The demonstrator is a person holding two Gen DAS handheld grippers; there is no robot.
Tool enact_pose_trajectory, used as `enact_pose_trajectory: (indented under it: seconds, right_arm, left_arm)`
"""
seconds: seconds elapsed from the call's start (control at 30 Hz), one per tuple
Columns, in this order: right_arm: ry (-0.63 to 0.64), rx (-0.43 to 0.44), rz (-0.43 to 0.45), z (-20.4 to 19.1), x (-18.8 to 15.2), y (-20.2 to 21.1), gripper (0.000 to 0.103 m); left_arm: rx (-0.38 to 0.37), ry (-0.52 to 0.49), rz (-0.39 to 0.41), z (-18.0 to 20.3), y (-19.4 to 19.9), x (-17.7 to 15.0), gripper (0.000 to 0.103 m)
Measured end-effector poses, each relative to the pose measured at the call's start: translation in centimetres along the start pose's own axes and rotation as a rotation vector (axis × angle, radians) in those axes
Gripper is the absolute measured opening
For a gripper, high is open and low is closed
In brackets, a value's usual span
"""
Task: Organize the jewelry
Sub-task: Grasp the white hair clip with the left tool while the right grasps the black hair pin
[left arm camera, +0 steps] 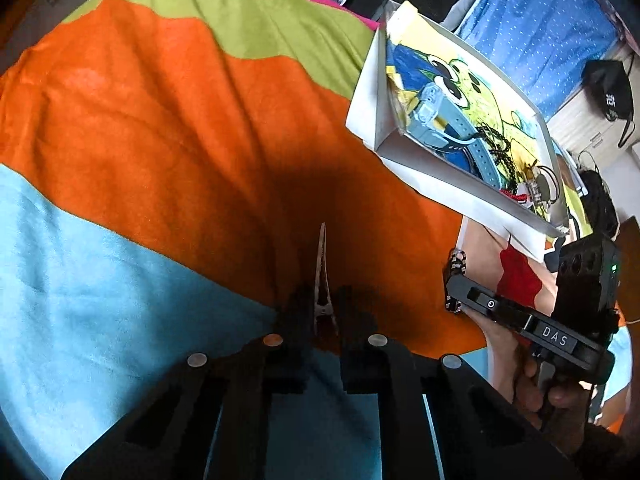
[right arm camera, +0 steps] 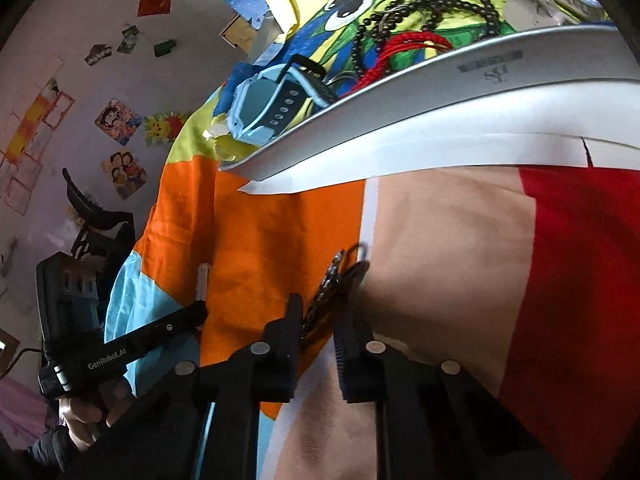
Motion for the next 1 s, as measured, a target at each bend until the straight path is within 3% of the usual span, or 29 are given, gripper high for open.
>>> enact_pose_trajectory:
  seconds: [0.13,0.43,1.0]
  right_arm:
    - [0.025,0.019,0.0,-1.2,-0.1,0.0,0.006]
    - [0.072,-0.009,0.018,-2.0,-0.8,0.3,0.005]
    - [0.156,-0.049,0.099,-3.9,-0.2,1.6,0.005]
  left_arm:
    - [0.004,-0.011,0.013,0.4,0.2,-0.2,0.009]
    - [0.065,-0.075,0.041,1.6,0.4,-0.8,0.009]
    - [0.07,-0.129,0.127,2.9,1.7,-0.3,0.009]
Point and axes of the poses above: each gripper's, at about its wrist camera, not at the fingertips, and y roughly against the way its jaws point, z to its right, x to its top, the point moved 10 cm from there along -y, roughly the way its jaws point, and after that the axes turned 6 degrees about -z, right-handed, at the moved point
